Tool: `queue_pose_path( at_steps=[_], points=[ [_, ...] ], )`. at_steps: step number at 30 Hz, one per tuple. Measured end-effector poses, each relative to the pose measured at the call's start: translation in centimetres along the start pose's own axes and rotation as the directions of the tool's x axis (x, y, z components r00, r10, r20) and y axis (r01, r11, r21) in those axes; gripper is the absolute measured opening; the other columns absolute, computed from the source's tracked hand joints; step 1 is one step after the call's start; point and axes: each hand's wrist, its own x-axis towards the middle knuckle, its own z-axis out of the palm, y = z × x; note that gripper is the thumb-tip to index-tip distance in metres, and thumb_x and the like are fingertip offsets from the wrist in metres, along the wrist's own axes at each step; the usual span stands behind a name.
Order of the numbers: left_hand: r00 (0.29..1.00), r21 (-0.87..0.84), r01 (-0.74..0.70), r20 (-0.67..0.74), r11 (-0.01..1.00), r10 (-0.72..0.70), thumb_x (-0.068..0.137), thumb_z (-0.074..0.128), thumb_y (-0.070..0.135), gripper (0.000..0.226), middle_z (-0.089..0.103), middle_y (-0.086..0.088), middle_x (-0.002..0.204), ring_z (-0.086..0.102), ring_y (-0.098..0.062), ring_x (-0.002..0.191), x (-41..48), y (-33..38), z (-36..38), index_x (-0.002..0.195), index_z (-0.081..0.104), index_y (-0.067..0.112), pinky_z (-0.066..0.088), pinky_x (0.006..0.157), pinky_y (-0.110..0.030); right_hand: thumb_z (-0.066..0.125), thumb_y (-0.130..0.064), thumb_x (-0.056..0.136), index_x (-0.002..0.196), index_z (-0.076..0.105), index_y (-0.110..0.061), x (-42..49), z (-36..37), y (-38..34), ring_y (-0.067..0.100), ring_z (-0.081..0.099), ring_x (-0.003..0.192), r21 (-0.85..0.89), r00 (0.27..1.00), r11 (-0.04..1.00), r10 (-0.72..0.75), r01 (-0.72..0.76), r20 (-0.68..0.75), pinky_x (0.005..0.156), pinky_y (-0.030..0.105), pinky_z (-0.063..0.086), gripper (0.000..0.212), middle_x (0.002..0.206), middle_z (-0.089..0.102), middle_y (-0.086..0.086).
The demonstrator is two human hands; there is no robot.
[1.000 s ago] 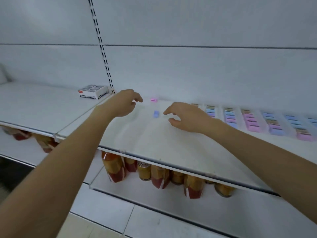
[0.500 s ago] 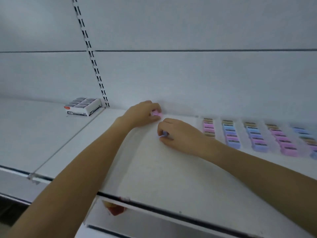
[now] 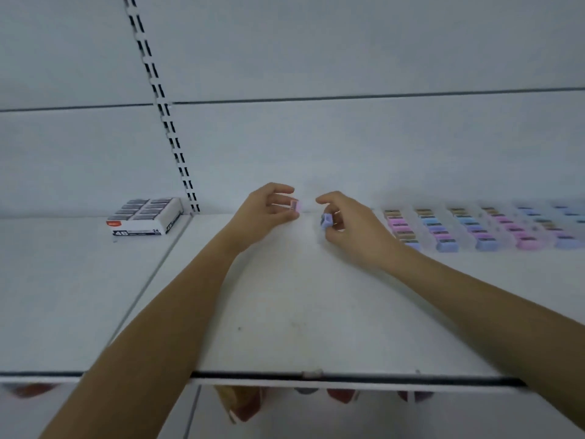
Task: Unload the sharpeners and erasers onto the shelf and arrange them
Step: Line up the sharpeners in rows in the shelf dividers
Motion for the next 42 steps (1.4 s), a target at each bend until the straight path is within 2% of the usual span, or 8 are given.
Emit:
queue_pose_path(
  at_steps=[2,7,13,16,22,26,33,42],
  points=[
    [0.999,-0.103,0.035,0.036,0.994,-0.031,0.081,0.065,0.0,0.038,0.063,0.002,0.091,0.063,-0.01,0.08,-0.2,0.3,0.2,0.114,0.051,0.013,0.052,0.077,-0.018,0.052,-0.001,0.084,0.119,0.052,-0.009,0.0,0.2,-0.3,0.018,0.054,0.086,0.014,0.993,0.999,0.051,-0.05,-0.107,0.07,0.003,0.035,0.037,0.1,0.061,0.01],
    [0.997,-0.185,0.039,0.078,0.982,-0.025,0.085,0.063,0.007,0.035,0.063,-0.003,0.093,0.066,-0.011,0.072,-1.0,1.1,0.9,0.118,0.051,0.009,0.056,0.071,-0.018,0.053,0.002,0.083,0.117,0.056,-0.01,-1.3,0.5,-0.7,0.019,0.056,0.1,0.066,0.964,0.992,0.119,-0.106,-0.239,0.074,0.012,0.034,0.037,0.112,0.056,0.01],
    [0.994,-0.237,-0.028,0.095,0.971,0.051,0.086,0.062,0.004,0.024,0.061,-0.005,0.1,0.067,-0.012,0.074,-1.5,1.7,0.9,0.109,0.059,0.01,0.055,0.076,-0.019,0.054,0.001,0.086,0.118,0.058,-0.008,-2.7,0.1,-1.1,0.005,0.047,0.086,-0.032,0.935,0.995,0.079,-0.095,-0.345,0.074,0.006,0.033,0.033,0.11,0.049,0.012],
    [0.99,-0.178,-0.07,0.109,0.982,0.091,0.08,0.066,0.0,0.033,0.06,-0.005,0.107,0.064,-0.005,0.076,-1.4,1.8,1.1,0.108,0.059,0.017,0.052,0.076,-0.015,0.055,0.001,0.087,0.115,0.06,-0.004,-3.9,0.7,-1.0,-0.002,0.046,0.078,-0.062,0.942,0.997,0.018,-0.042,-0.334,0.076,0.0,0.034,0.029,0.101,0.043,0.005],
    [0.98,-0.12,-0.151,0.114,0.981,0.165,0.08,0.068,0.003,0.026,0.059,0.005,0.095,0.055,-0.003,0.064,-1.3,1.9,1.6,0.09,0.059,0.025,0.046,0.069,-0.012,0.056,0.003,0.084,0.106,0.063,-0.007,-4.3,0.8,-1.0,-0.002,0.049,0.081,-0.038,0.943,0.999,0.022,-0.037,-0.331,0.08,0.013,0.042,0.025,0.098,0.044,0.0],
    [0.957,0.083,-0.283,0.094,0.955,0.275,0.089,0.06,0.015,0.02,0.057,0.007,0.1,0.052,0.002,0.065,-1.1,1.4,1.7,0.099,0.061,0.032,0.043,0.071,-0.006,0.058,0.001,0.083,0.099,0.061,-0.009,-4.5,0.9,-1.0,-0.003,0.05,0.079,-0.016,0.941,1.0,0.015,-0.022,-0.339,0.076,0.014,0.042,0.019,0.096,0.049,0.004],
    [0.932,0.276,-0.363,0.082,0.89,0.354,0.086,0.063,0.017,0.03,0.058,0.003,0.1,0.054,0.004,0.072,-1.2,1.5,3.6,0.116,0.058,0.014,0.041,0.071,-0.005,0.065,-0.01,0.081,0.104,0.058,-0.013,-5.8,-1.6,-1.0,0.006,0.05,0.073,0.008,0.965,0.999,0.05,-0.05,-0.258,0.068,0.021,0.042,0.024,0.088,0.053,-0.003],
    [0.833,0.397,-0.546,0.166,0.738,0.528,0.09,0.058,0.018,0.024,0.059,-0.006,0.102,0.051,-0.01,0.077,0.0,8.5,15.0,0.112,0.06,0.009,0.034,0.07,-0.001,0.065,-0.016,0.084,0.104,0.065,-0.009,-13.2,-11.7,5.1,0.01,0.05,0.081,-0.259,0.988,0.965,-0.01,-0.031,-0.154,0.075,0.025,0.043,0.021,0.096,0.063,0.003]
  ],
)
